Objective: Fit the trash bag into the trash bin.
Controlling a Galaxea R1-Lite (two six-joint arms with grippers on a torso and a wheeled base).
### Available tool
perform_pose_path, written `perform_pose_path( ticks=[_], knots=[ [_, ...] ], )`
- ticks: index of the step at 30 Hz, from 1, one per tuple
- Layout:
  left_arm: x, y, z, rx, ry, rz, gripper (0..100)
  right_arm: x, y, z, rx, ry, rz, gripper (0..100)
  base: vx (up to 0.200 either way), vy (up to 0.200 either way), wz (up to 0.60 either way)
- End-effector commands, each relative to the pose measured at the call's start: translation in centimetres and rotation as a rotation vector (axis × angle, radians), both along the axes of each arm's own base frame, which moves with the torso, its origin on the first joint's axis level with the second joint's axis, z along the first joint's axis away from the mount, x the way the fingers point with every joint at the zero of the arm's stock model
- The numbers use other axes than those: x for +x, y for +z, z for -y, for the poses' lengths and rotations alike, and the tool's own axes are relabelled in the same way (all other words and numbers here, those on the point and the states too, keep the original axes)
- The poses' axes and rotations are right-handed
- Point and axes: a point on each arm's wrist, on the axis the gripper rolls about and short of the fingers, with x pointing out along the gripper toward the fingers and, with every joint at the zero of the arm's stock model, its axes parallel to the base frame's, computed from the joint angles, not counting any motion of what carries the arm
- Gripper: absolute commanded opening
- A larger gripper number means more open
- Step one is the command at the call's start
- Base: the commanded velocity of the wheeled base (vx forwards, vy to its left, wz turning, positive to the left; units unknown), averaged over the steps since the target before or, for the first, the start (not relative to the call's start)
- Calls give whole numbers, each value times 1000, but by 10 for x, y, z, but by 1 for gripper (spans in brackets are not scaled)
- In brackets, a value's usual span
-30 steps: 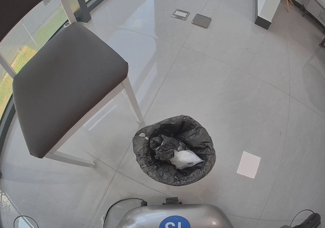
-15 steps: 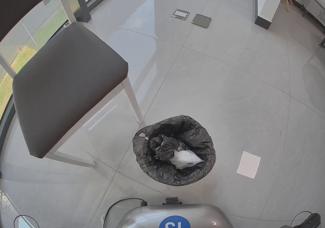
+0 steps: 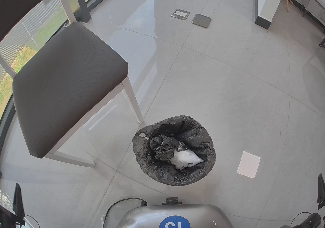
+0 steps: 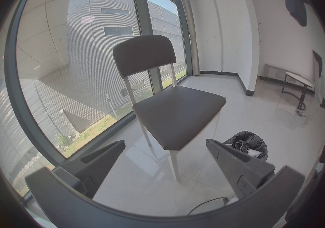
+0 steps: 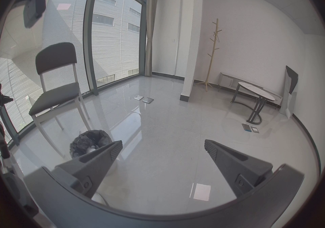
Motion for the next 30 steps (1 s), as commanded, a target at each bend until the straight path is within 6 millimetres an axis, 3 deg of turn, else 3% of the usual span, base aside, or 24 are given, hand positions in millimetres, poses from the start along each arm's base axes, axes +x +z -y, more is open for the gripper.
perform_pose_path(
  ticks=[1, 6, 11, 14, 30],
  knots=[
    [15, -40, 3, -71, -153, -76, 100, 9, -24, 0, -13, -34, -27, 100, 0, 0, 0],
    [15, -40, 3, -42, -155, -85, 100, 9, -25, 0, -10, -15, -27, 100, 0, 0, 0],
    [15, -40, 3, -47, -153, -82, 100, 10, -26, -5, -9, 182, -35, 100, 0, 0, 0],
    [15, -40, 3, -50, -155, -83, 100, 9, -33, -5, 28, 198, -121, 100, 0, 0, 0],
    [15, -40, 3, -47, -153, -82, 100, 10, -32, -4, 61, 172, -99, 100, 0, 0, 0]
  ],
)
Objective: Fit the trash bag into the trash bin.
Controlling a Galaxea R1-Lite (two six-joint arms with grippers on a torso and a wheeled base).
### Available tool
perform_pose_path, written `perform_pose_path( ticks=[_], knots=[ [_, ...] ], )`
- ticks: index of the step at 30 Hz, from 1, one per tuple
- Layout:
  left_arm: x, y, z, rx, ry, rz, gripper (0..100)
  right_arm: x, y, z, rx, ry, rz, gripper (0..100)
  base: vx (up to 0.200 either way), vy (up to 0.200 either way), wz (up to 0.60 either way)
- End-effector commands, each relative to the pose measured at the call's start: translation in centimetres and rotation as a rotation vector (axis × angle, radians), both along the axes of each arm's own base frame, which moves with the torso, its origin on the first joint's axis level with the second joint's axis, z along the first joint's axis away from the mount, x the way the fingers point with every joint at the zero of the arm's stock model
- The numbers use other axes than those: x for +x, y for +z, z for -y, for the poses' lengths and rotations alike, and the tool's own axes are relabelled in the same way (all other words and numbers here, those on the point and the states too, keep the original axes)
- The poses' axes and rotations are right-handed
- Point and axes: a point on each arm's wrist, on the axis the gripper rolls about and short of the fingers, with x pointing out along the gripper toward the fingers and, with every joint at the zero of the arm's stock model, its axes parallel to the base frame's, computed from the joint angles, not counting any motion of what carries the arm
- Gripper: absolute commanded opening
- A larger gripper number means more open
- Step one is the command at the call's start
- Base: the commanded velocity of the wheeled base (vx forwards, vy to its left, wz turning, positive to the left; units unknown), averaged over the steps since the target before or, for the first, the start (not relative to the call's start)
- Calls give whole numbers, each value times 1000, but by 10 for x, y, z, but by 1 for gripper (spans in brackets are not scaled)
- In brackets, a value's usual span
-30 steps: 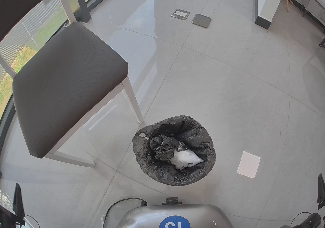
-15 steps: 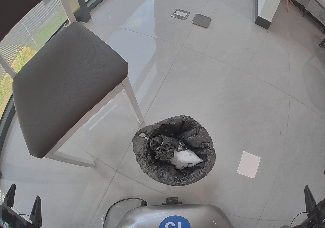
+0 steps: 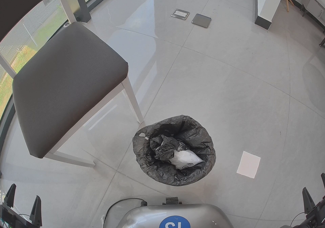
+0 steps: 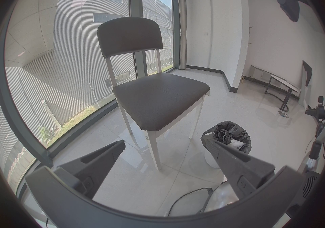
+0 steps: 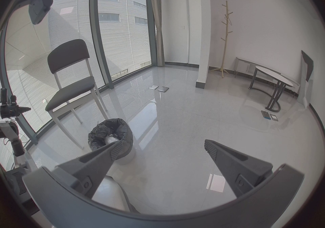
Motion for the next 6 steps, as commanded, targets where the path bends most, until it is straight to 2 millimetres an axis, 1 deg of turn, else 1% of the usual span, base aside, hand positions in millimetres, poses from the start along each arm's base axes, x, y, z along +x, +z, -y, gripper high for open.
perform_pose_path(
  ticks=[1, 6],
  knots=[
    [0, -4, 0, 0, 1, -2, 100, 0, -5, 0, 0, 1, -3, 100, 0, 0, 0],
    [0, -4, 0, 0, 1, -2, 100, 0, -5, 0, 3, -3, -3, 100, 0, 0, 0]
  ],
)
